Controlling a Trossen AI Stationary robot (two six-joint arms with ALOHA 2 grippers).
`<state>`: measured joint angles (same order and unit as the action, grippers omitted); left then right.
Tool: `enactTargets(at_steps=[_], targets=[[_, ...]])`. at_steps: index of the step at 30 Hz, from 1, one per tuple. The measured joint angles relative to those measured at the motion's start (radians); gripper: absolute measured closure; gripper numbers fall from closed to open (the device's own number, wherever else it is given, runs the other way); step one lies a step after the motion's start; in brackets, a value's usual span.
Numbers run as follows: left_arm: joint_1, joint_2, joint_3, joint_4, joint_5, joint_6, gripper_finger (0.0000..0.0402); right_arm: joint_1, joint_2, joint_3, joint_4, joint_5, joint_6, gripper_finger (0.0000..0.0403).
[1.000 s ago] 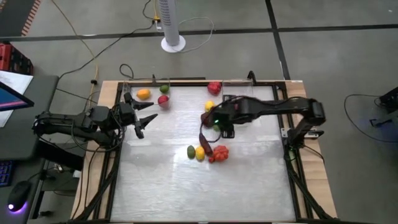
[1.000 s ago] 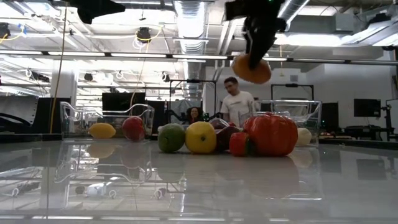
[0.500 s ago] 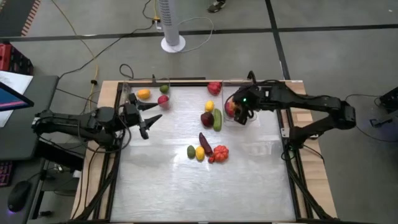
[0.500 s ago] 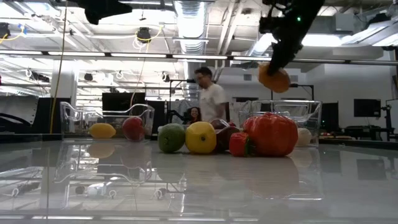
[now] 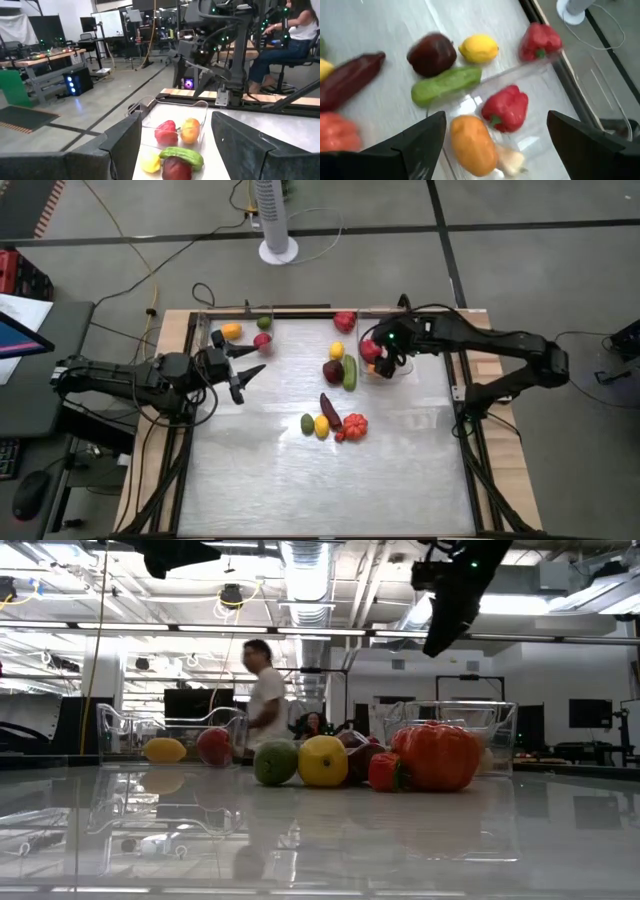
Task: Sort produce into baskets
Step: Put the green lime into the left transparent bin
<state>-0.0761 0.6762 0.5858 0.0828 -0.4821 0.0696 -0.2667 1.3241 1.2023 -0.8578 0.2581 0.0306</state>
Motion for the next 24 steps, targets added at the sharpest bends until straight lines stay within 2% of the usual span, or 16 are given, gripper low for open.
enactTargets(at_steps=[3,5,7,11,13,18,24], targets=[[0.0,0.016,0.0,-0.01,0.011,-0.027,0.0173,0.062,0.054,0.033,0.001,0.001,0.002,0.003],[0.0,0.036,0.0,-0.039,0.059,-0.063,0.0173,0.11,0.09,0.05,0.013,-0.01,-0.003,0.0031],[-0.002,0.071,0.0,-0.07,0.155,-0.091,0.0173,0.166,0.106,0.051,0.038,-0.001,-0.002,0.0031],[-0.029,0.185,0.0,-0.17,0.433,-0.119,0.0173,0.277,0.09,0.053,0.095,0.102,-0.002,0.0031],[-0.051,0.255,0.0,-0.164,0.478,-0.178,0.0173,0.31,0.073,0.051,0.101,0.114,0.019,0.0031],[-0.107,0.428,0.0,-0.13,0.432,-0.286,0.0173,0.37,-0.021,-0.104,0.304,0.133,0.084,0.0031],[-0.168,0.533,0.019,-0.07,0.232,-0.366,0.0173,0.456,-0.082,-0.342,0.531,0.137,0.194,0.0031]])
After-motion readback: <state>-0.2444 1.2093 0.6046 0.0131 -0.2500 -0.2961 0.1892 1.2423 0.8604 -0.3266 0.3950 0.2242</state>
